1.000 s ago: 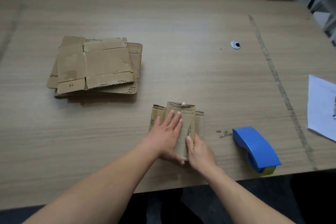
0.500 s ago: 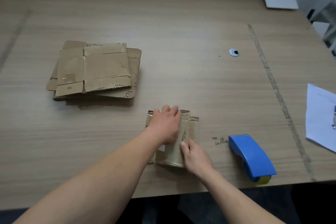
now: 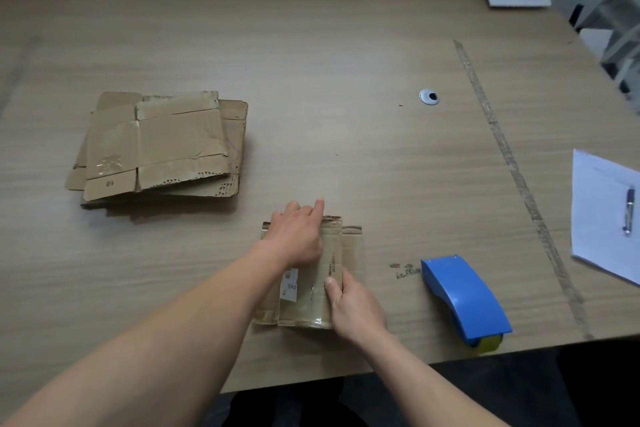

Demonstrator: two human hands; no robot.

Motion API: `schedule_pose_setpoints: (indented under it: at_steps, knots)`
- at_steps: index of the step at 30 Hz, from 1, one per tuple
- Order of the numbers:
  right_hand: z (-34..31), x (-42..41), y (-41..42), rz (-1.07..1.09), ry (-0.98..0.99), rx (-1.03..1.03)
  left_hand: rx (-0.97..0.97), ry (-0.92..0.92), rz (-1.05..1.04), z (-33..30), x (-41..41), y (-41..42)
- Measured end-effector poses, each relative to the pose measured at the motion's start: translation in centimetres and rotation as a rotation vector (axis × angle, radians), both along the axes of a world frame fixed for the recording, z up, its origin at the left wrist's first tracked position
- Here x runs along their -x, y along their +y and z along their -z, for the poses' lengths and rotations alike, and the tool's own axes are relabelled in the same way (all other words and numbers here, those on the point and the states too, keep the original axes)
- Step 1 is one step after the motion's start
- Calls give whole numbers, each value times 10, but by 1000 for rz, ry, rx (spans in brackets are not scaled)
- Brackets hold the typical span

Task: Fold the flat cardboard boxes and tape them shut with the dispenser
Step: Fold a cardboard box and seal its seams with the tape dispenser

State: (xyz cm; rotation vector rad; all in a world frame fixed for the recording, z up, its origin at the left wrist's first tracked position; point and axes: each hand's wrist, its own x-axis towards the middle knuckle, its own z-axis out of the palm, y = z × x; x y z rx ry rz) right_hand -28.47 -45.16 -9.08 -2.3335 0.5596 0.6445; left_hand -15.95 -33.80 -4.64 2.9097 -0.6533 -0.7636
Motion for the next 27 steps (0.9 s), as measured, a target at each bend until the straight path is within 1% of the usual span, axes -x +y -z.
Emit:
schedule_pose_setpoints:
  at_steps: [4, 6, 7, 8, 9, 10, 11, 12, 13, 14, 15, 16, 17, 19, 22, 25, 27]
  knots:
    - [-3, -2, 0, 1, 40, -10, -17, 53, 22, -8, -4, -2]
    - [-4, -2, -3, -1, 62, -60, 113, 115, -23, -15, -3, 0]
    - [-5, -3, -5, -4, 61, -101, 213, 100, -64, -16, 0, 2]
    - [-7, -4, -6, 9, 60, -144, 310, 41, -126, -14, 4, 5]
    - [-6, -6, -8, 22, 41, -184, 376, -43, -235, -12, 9, 8]
    - [-7, -7, -9, 50, 26, -220, 408, -120, -373, -7, 15, 13]
    - [-9, -10, -10, 86, -1, -259, 402, -150, -523, -2, 21, 18]
    - [-14, -12, -11, 135, -5, -297, 375, -105, -658, 0, 28, 22]
    - [-14, -14, -11, 178, -12, -340, 378, 12, -775, 5, 33, 25]
    - [-19, -17, -9, 230, 3, -382, 434, 162, -877, 7, 38, 27]
    - [-17, -20, -7, 283, 6, -425, 533, 303, -959, 7, 43, 28]
    - [-9, -22, -8, 343, -7, -457, 634, 407, -1023, 4, 46, 28]
    - [-1, -24, -9, 394, -30, -487, 699, 448, -1069, 1, 47, 29]
    - [-2, -30, -10, 530, -103, -557, 791, 453, -1121, -7, 46, 33]
    - [-47, -39, -10, 758, -141, -732, 1020, 481, -1226, -31, 44, 39]
    - [-62, -48, -22, 844, -279, -922, 1227, 494, -1250, -52, 38, 51]
    - [-74, -54, -24, 850, -314, -1060, 1328, 512, -1225, -65, 39, 57]
